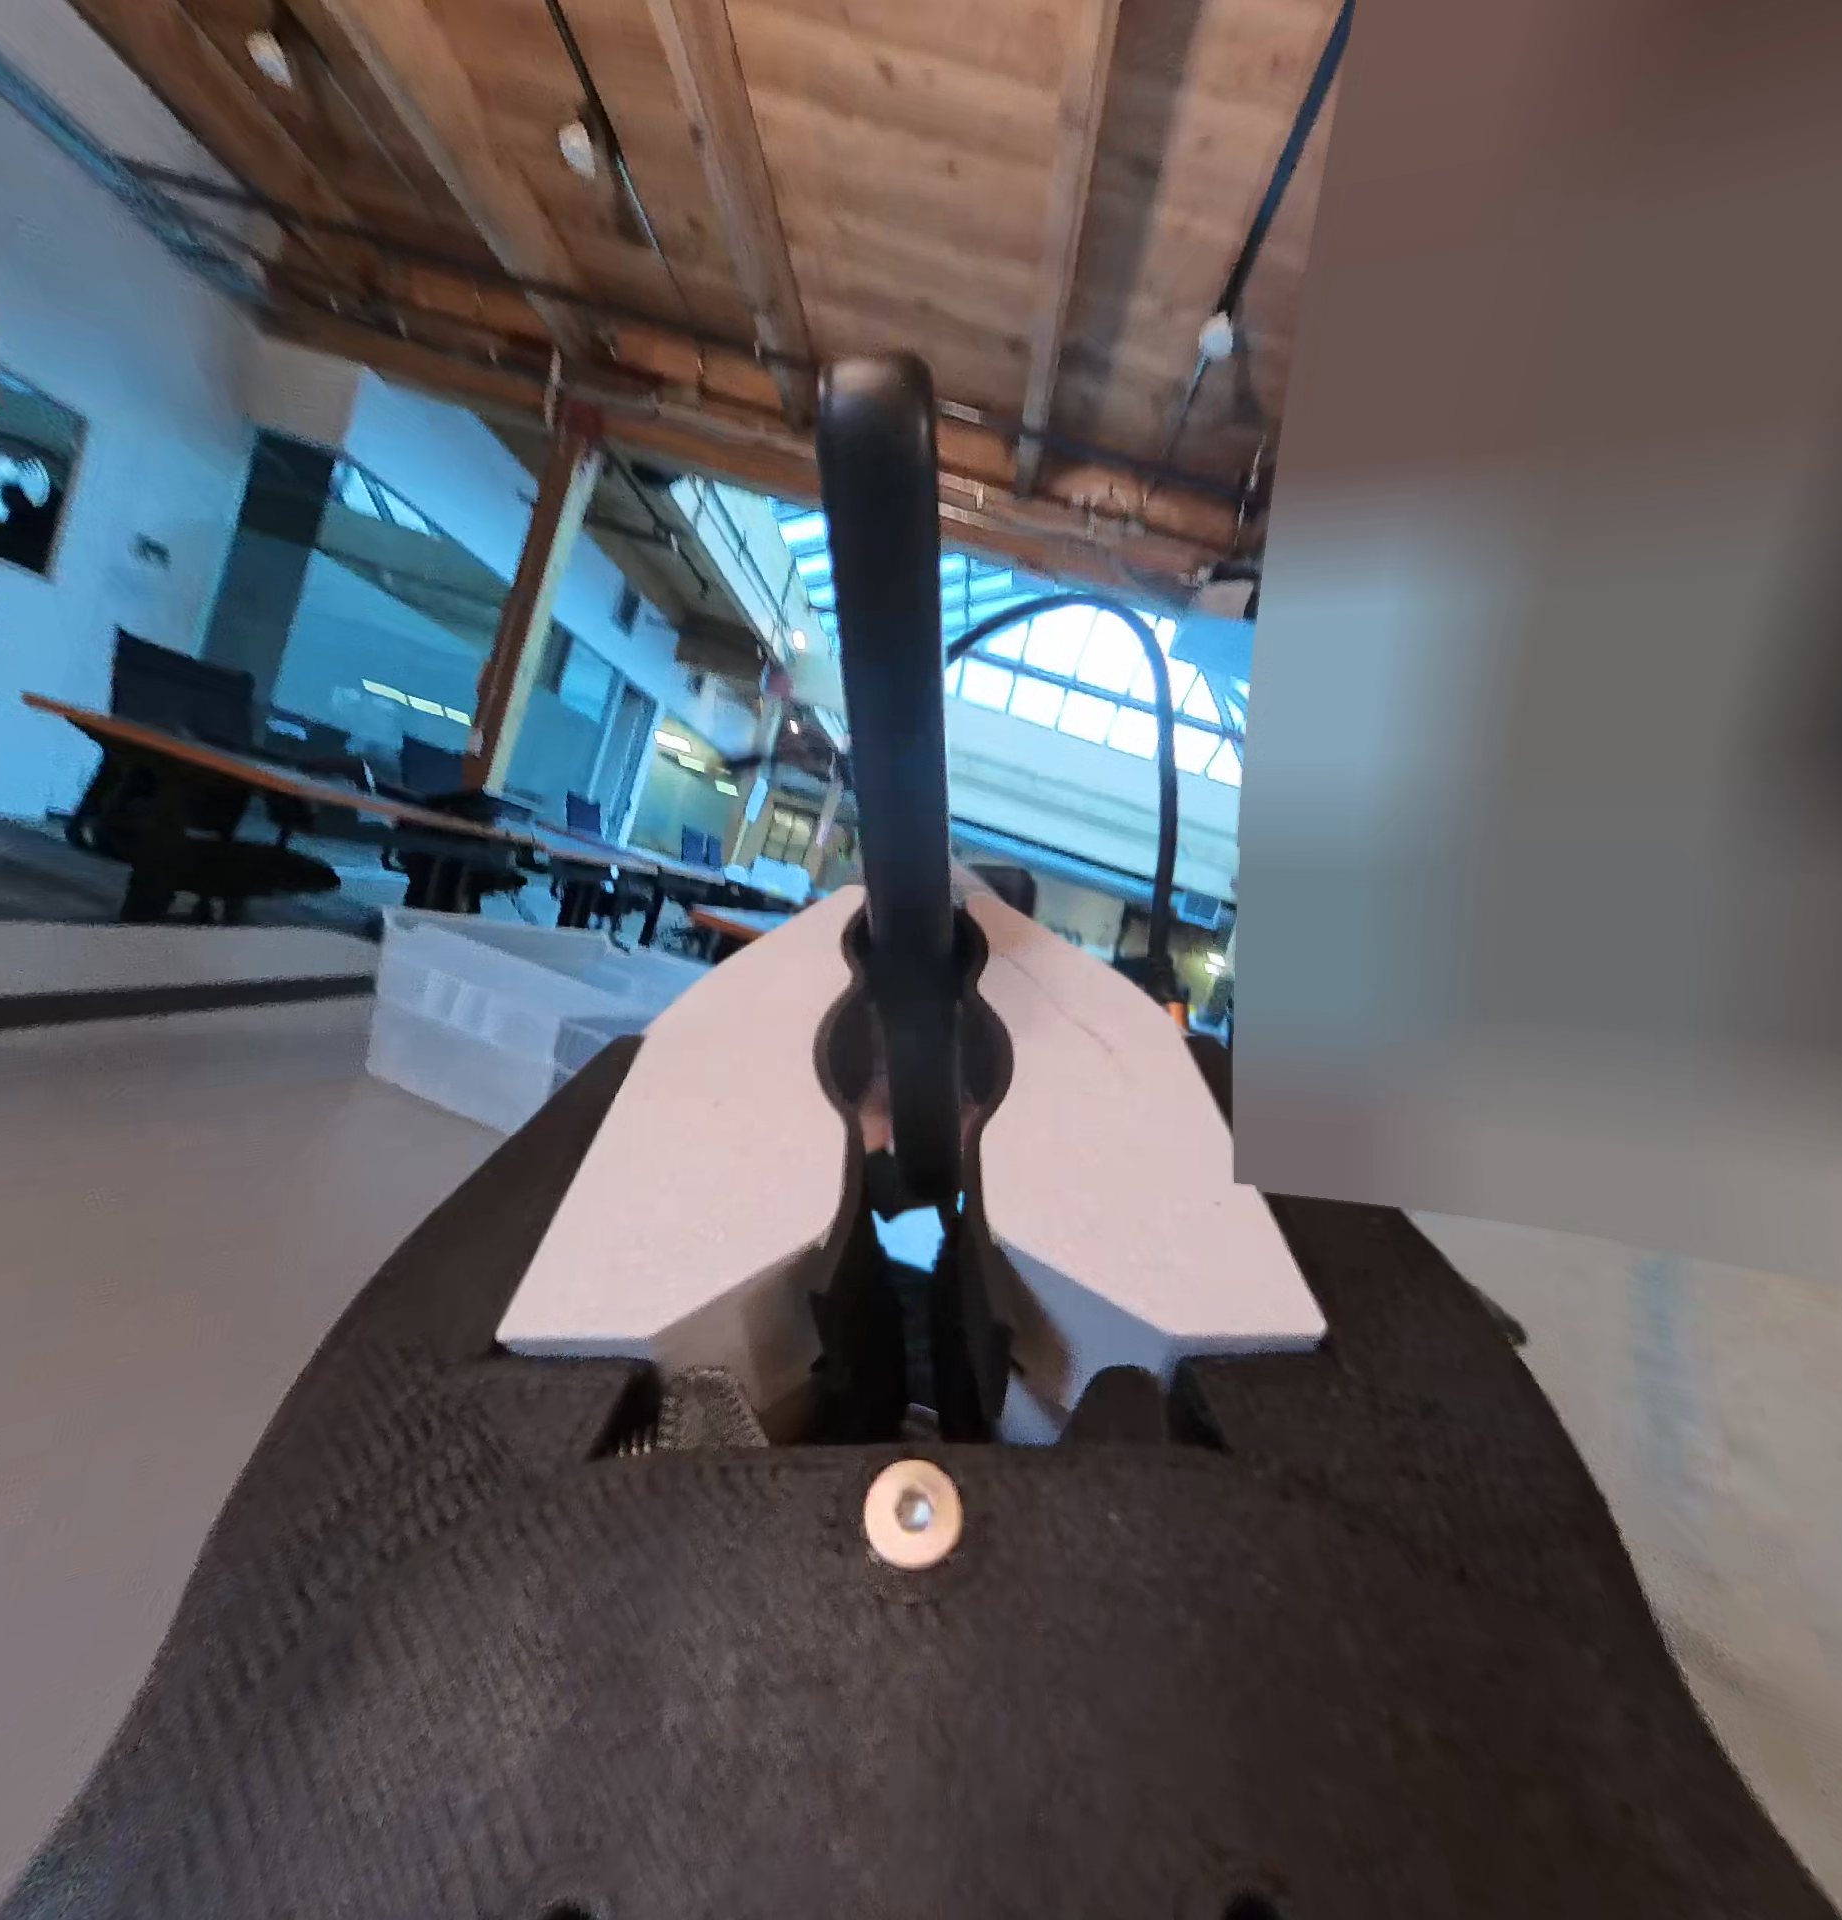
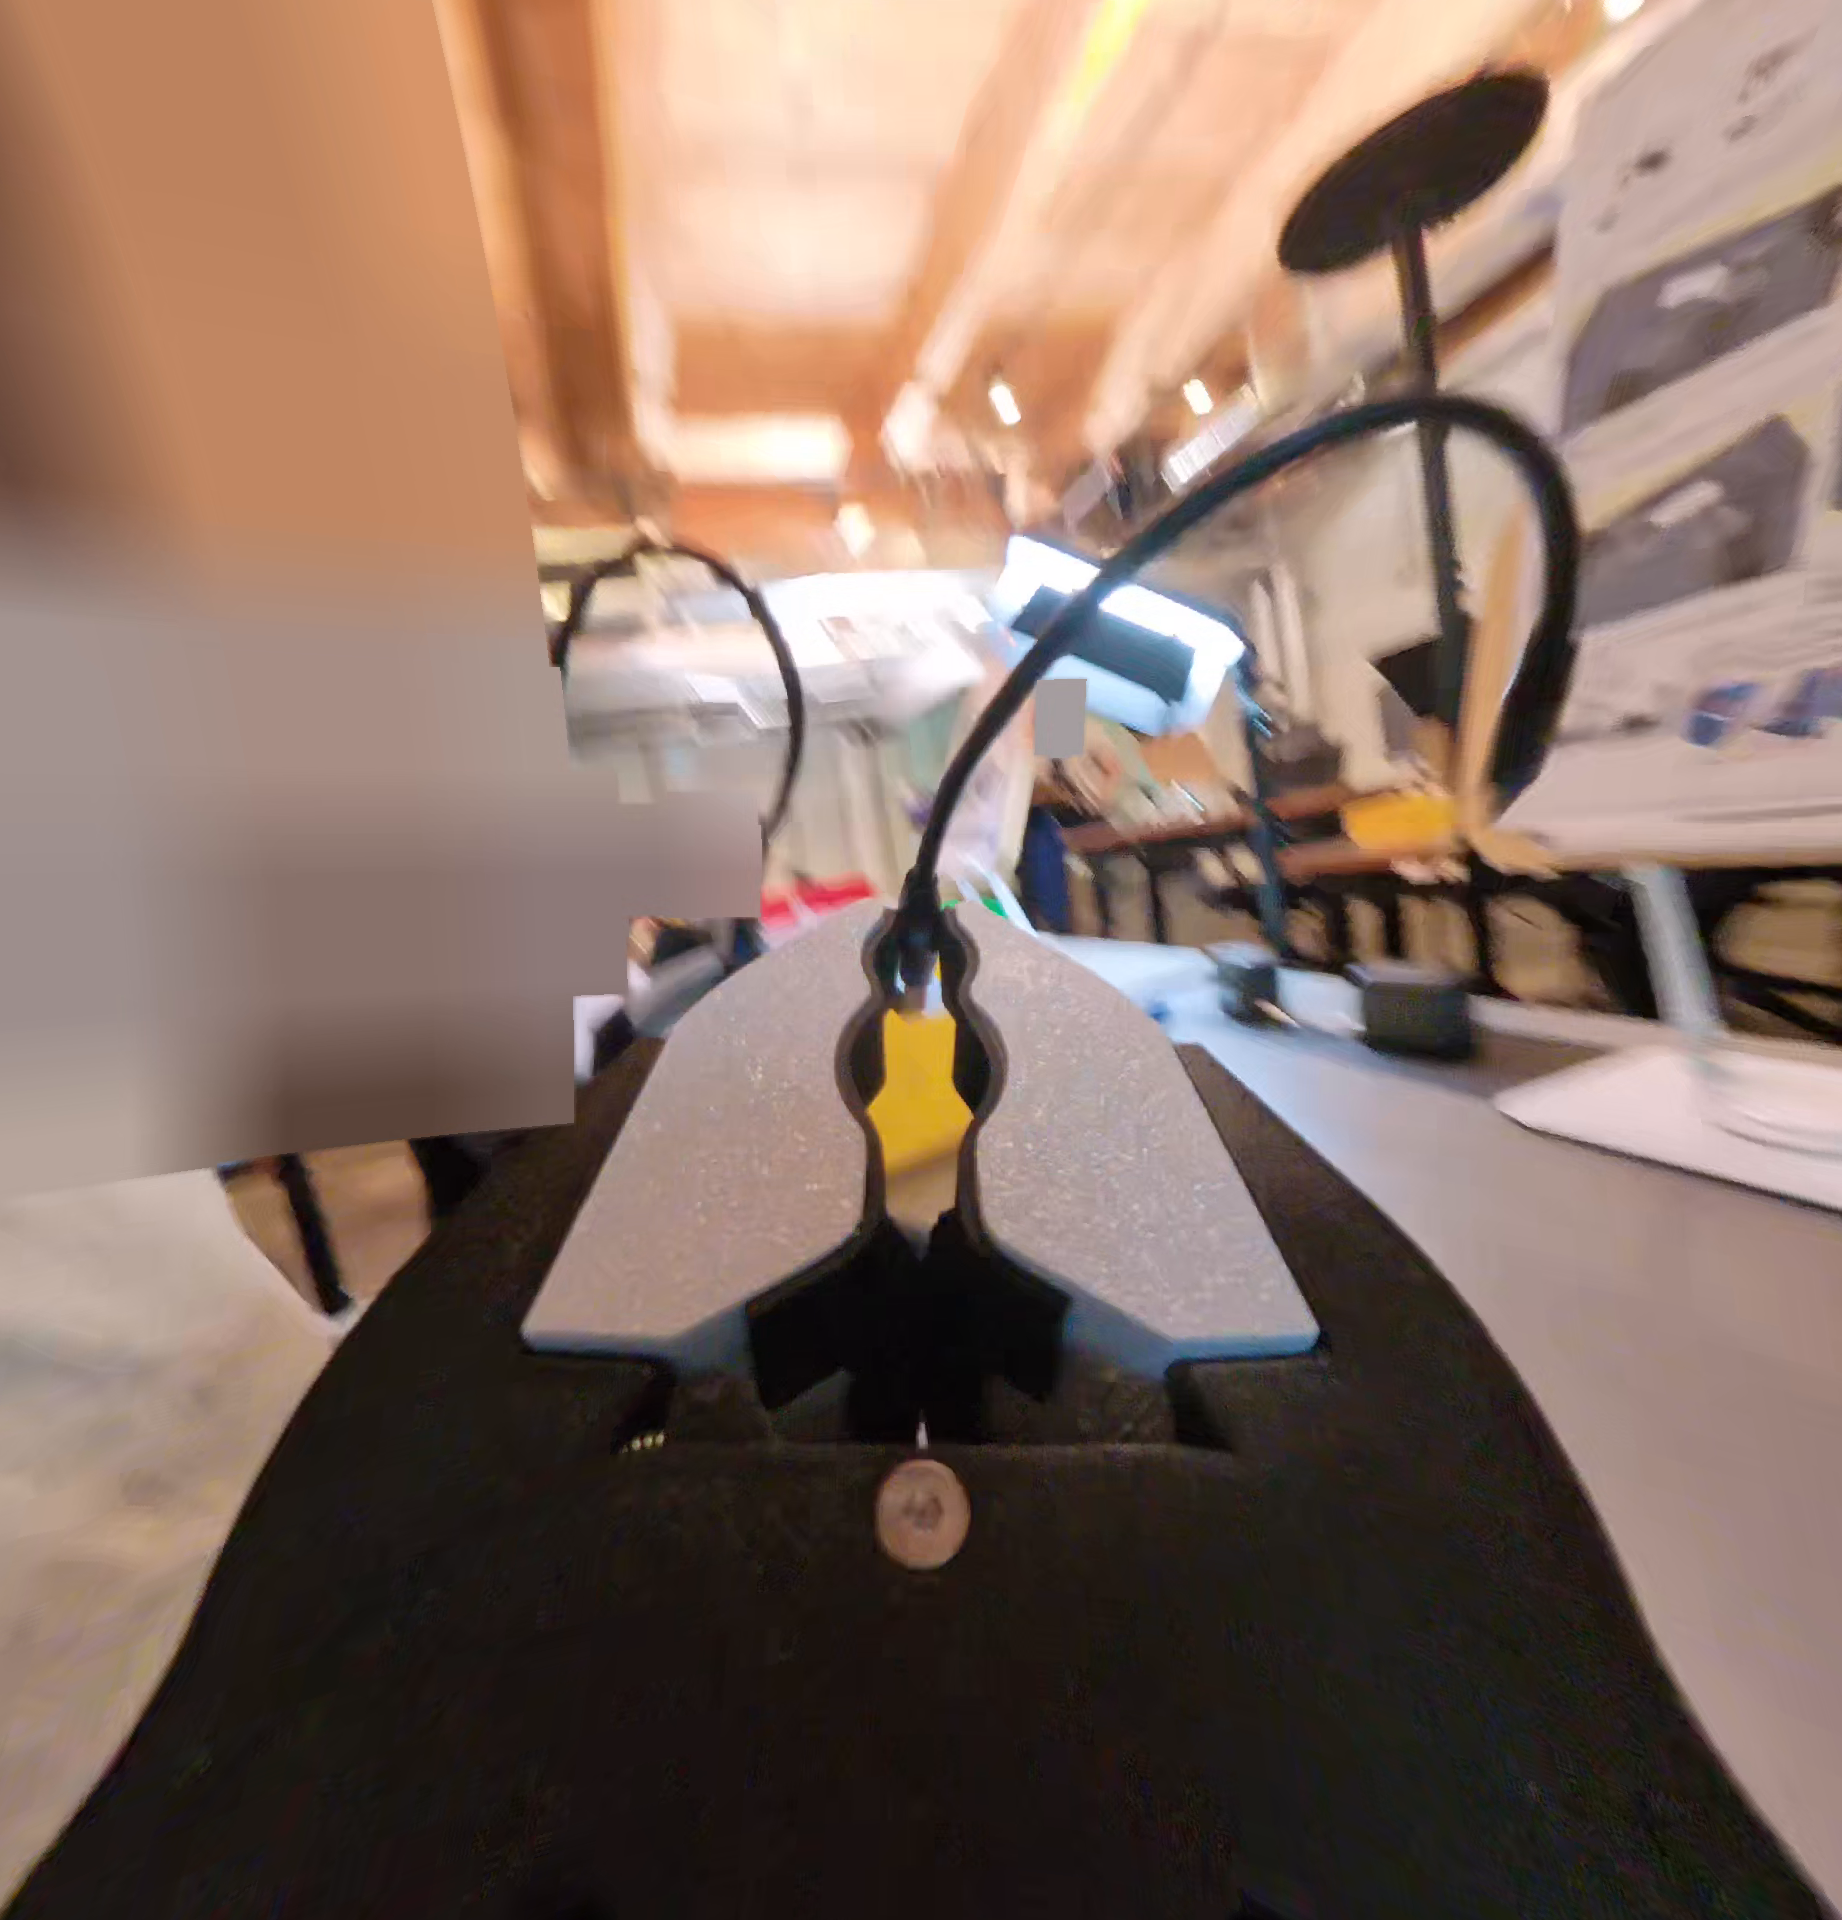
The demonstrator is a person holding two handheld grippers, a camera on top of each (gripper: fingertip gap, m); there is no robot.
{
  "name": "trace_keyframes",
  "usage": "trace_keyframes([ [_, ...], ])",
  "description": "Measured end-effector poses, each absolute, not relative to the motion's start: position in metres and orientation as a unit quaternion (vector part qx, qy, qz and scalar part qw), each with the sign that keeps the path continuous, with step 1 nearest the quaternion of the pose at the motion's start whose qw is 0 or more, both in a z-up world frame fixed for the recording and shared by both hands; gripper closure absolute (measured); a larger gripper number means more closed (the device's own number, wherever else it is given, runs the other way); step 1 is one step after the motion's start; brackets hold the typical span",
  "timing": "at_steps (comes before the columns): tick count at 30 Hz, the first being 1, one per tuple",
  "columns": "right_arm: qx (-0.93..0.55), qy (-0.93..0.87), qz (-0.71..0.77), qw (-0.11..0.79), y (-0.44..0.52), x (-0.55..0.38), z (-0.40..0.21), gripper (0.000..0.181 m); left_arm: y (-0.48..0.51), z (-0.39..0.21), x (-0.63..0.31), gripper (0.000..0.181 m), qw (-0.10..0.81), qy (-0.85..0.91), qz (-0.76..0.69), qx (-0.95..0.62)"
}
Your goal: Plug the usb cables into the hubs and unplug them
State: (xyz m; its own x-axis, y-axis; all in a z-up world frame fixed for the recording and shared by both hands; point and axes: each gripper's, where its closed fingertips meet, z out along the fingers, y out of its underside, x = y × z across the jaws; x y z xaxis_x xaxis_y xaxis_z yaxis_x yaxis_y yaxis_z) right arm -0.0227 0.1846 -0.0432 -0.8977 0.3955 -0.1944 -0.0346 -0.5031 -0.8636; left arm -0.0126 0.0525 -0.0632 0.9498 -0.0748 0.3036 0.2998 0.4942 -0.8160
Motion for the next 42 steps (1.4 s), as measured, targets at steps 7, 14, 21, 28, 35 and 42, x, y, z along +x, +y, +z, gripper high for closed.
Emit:
trace_keyframes([
  [7, -0.324, -0.636, 0.558, 0.423, 0.290, -0.022, -0.075, 0.174, 0.029, -0.067, -0.027, 0.169, 0.892, -0.126, -0.094, -0.423],
  [14, -0.489, -0.740, 0.232, 0.401, 0.396, -0.007, -0.160, 0.174, 0.037, -0.074, -0.030, 0.169, 0.878, -0.136, -0.076, -0.452],
  [21, -0.528, -0.730, 0.221, 0.372, 0.405, -0.026, -0.179, 0.168, 0.034, -0.074, -0.033, 0.169, 0.880, -0.142, -0.071, -0.448],
  [28, -0.494, -0.722, 0.261, 0.408, 0.392, -0.040, -0.164, 0.160, 0.036, -0.075, -0.034, 0.169, 0.877, -0.143, -0.067, -0.454],
  [35, -0.265, -0.660, 0.619, 0.334, 0.245, -0.028, -0.085, 0.161, 0.045, -0.081, -0.032, 0.169, 0.862, -0.142, -0.048, -0.484],
  [42, -0.089, -0.628, 0.760, 0.140, 0.094, 0.000, -0.068, 0.146, 0.067, -0.091, -0.011, 0.169, 0.832, -0.083, -0.050, -0.546],
])
